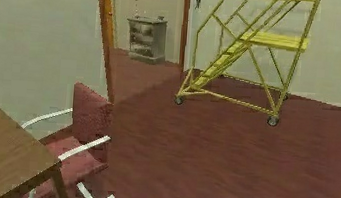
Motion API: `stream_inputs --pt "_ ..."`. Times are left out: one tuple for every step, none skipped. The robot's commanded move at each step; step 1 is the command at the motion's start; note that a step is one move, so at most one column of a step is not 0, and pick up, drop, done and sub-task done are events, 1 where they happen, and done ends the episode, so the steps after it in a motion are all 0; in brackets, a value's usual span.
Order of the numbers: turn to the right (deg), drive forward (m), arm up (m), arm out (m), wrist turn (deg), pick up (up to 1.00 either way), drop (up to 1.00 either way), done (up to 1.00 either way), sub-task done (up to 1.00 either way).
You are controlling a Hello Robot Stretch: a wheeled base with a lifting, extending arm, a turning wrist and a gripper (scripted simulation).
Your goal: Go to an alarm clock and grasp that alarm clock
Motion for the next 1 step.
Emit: stream_inputs --pt "0.0 1.0 0.0 0.0 0.0 0.0 0.0 0.0 0.0"
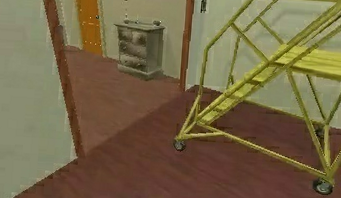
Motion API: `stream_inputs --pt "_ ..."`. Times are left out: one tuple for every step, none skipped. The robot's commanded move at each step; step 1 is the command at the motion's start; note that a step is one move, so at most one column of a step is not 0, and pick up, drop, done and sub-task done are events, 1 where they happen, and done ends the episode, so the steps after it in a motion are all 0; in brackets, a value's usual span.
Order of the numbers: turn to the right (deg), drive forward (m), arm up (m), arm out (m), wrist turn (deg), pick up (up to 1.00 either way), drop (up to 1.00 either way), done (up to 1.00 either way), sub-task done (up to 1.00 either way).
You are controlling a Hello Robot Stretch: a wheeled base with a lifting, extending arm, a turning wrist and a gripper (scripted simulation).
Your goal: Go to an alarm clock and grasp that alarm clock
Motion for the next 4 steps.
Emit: stream_inputs --pt "0.0 0.35 0.0 0.0 0.0 0.0 0.0 0.0 0.0" --pt "-12.0 0.0 0.0 0.0 0.0 0.0 0.0 0.0 0.0" --pt "0.0 1.0 0.0 0.0 0.0 0.0 0.0 0.0 0.0" --pt "0.0 0.35 0.0 0.0 0.0 0.0 0.0 0.0 0.0"
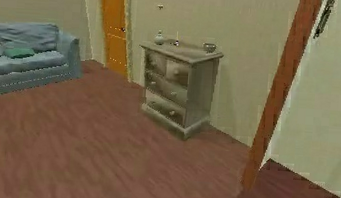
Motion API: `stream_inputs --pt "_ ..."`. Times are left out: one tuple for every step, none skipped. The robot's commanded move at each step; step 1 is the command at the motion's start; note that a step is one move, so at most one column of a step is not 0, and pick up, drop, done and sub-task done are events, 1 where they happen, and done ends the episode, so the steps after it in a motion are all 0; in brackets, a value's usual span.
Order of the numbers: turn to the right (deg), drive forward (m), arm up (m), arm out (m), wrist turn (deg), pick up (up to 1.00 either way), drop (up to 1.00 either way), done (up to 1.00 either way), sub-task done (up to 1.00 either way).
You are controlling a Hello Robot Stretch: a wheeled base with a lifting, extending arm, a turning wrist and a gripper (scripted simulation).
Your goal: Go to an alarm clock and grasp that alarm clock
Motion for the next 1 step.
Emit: stream_inputs --pt "-42.0 0.0 0.0 0.0 0.0 0.0 0.0 0.0 0.0"
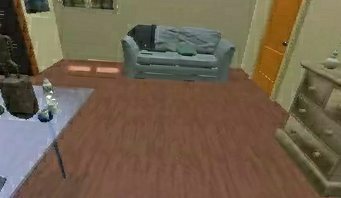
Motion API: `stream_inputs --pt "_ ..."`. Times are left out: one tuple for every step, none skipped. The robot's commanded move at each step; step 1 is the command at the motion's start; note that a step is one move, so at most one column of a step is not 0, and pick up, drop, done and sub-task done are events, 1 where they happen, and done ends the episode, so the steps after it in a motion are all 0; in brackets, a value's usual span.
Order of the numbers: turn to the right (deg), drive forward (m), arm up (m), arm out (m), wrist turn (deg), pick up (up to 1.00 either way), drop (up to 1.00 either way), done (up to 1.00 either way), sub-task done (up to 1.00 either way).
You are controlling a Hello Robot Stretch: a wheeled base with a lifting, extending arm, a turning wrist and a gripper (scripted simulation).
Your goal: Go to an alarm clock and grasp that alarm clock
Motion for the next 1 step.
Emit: stream_inputs --pt "0.0 1.0 0.0 0.0 0.0 0.0 0.0 0.0 0.0"
